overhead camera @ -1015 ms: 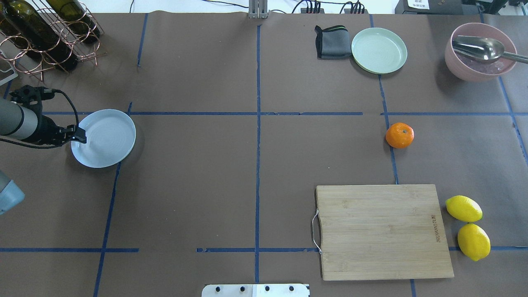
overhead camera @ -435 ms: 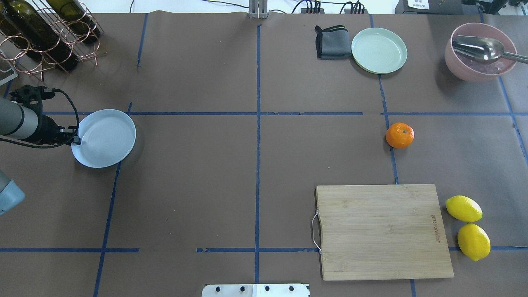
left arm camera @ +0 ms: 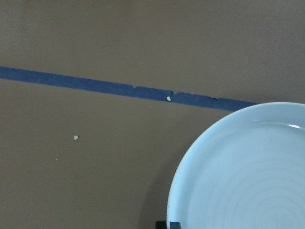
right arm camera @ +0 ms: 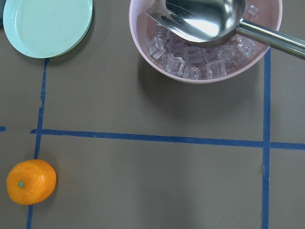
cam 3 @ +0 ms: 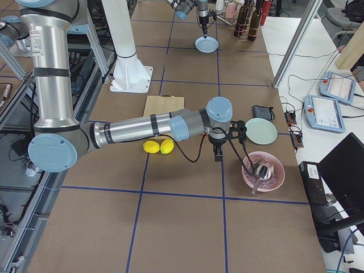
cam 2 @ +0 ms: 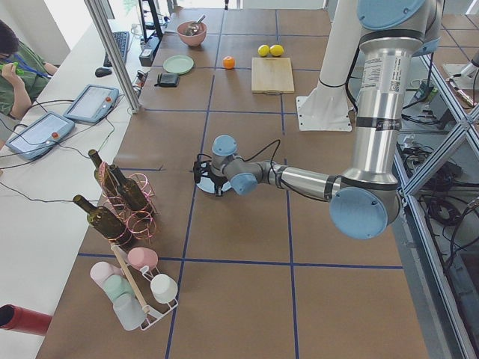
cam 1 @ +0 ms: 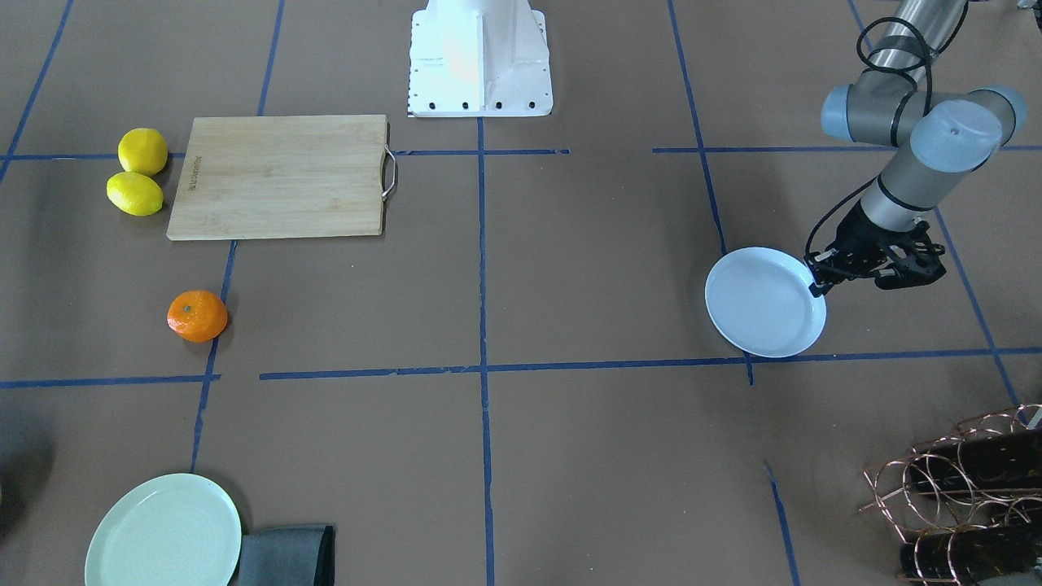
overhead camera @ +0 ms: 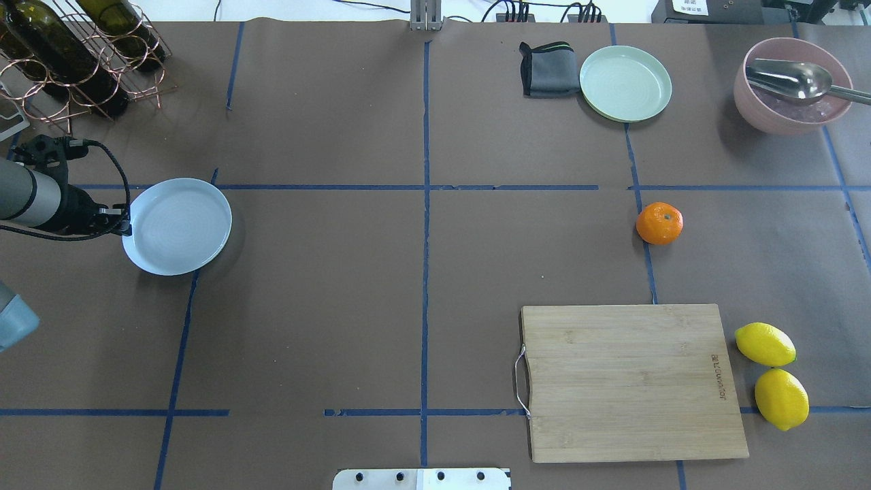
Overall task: Pick orange to plate
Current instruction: 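Reach the left gripper to the rim of the light blue plate and grip it, then drag the light blue plate with the left gripper toward the table center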
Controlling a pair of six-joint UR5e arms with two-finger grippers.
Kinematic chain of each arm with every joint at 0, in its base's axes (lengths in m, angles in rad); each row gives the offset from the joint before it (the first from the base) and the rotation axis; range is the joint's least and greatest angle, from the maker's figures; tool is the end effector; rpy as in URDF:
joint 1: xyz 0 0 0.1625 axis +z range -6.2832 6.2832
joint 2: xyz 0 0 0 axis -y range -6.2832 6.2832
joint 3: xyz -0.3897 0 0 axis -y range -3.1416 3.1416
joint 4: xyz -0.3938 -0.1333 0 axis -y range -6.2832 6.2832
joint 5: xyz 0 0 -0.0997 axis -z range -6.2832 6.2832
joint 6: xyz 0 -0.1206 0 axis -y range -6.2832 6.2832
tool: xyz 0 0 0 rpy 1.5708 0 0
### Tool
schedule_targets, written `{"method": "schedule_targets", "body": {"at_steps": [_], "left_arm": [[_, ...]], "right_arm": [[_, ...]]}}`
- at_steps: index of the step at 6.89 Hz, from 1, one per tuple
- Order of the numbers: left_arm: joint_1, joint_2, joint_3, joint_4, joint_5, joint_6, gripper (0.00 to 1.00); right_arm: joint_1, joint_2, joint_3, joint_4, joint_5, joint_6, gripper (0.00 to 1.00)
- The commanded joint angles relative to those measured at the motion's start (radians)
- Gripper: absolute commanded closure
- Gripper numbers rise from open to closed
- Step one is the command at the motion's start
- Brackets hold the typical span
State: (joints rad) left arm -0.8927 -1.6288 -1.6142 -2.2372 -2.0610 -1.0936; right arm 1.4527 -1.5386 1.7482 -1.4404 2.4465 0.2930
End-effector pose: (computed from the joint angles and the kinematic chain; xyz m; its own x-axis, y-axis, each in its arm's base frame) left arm 0.2917 -0.4841 0.5190 0.6222 -0.1265 -0.7725 0.2208 0.9751 0.0181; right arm -0.0206 -0.5187 0.5096 0.6121 -0.0453 0.7895 -0.0686 0.9915 0.1102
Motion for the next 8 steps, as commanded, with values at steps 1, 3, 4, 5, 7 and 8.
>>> {"method": "schedule_targets", "body": {"at_steps": [1, 3, 4, 5, 7, 8], "left_arm": [[-0.087, -0.009, -0.038, 0.061, -0.097, -0.002, 1.0], [-0.137, -0.188, -0.038, 0.241, -0.159, -0.011, 1.0], [-0.123, -0.256, -0.024, 0.249, -0.16, -0.143, 1.0], [-0.048, -0.323, -0.023, 0.245, -0.157, -0.295, 1.0], [0.113, -0.455, 0.009, 0.217, -0.121, -0.571, 1.0], [0.186, -0.514, 0.052, 0.171, -0.032, -0.698, 1.0]], "right_arm": [[0.0, 0.0, 0.001, 0.0, 0.003, 0.0, 0.0], [-0.017, 0.006, 0.007, 0.0, 0.003, 0.037, 0.0], [-0.052, 0.033, 0.01, 0.0, -0.001, 0.101, 0.0], [-0.086, 0.064, 0.013, 0.0, -0.007, 0.165, 0.0], [-0.165, 0.118, 0.014, 0.002, -0.041, 0.288, 0.0], [-0.199, 0.158, 0.013, 0.002, -0.055, 0.358, 0.0]]}}
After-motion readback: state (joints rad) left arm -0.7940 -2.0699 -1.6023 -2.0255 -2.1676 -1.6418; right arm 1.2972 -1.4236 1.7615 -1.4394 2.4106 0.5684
